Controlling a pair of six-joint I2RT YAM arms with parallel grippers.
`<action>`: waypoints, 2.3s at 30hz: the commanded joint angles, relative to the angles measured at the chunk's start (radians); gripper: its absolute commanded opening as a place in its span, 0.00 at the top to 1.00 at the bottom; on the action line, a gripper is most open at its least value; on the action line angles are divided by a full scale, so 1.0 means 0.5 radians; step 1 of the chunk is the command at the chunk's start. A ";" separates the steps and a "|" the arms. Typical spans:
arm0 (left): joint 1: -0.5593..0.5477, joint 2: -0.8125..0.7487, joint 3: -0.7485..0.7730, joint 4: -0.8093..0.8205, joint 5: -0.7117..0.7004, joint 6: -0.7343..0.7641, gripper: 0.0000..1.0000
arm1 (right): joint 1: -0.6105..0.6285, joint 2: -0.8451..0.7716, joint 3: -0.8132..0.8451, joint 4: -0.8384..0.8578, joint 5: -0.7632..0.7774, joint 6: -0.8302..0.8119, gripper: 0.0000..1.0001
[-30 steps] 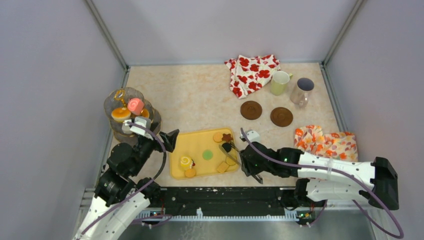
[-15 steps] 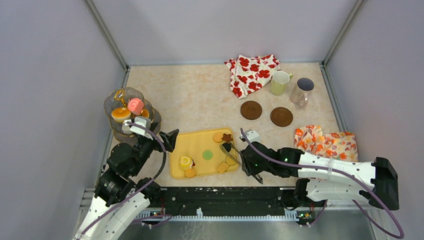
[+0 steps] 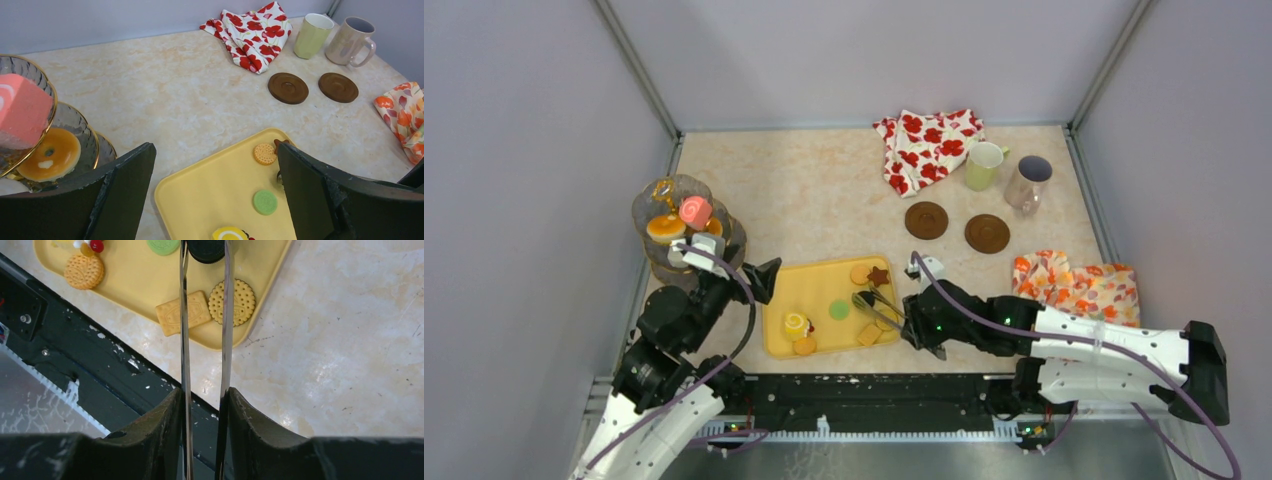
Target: Serve the afternoon tea
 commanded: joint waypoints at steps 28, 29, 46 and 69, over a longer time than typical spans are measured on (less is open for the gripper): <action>0.006 -0.038 0.707 -0.197 -0.053 -0.093 0.01 | -0.025 1.128 1.142 1.116 0.092 -0.466 0.64; 0.005 -0.037 0.718 -0.199 -0.053 -0.093 0.01 | -0.027 1.187 1.200 1.115 0.086 -0.479 0.64; 0.007 -0.042 0.803 -0.261 -0.055 -0.062 0.01 | -0.070 1.819 1.827 1.100 -0.054 -0.504 0.65; 0.004 -0.036 0.780 -0.260 -0.032 -0.090 0.01 | -0.118 2.047 1.992 1.250 -0.085 -0.710 0.65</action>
